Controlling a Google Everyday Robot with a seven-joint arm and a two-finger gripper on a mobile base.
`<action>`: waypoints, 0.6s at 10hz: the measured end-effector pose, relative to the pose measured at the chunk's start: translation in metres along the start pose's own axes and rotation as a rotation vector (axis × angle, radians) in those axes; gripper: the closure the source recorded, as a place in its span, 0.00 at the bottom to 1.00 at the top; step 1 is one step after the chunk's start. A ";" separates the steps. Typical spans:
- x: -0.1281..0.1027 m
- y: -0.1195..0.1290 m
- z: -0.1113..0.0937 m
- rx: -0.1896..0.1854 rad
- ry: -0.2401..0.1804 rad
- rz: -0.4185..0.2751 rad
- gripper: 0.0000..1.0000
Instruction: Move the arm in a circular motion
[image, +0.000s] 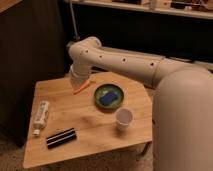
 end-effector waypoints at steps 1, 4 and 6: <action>-0.002 -0.031 -0.004 0.017 -0.010 0.061 1.00; 0.019 -0.120 -0.017 0.062 -0.026 0.227 1.00; 0.052 -0.167 -0.028 0.078 -0.037 0.328 1.00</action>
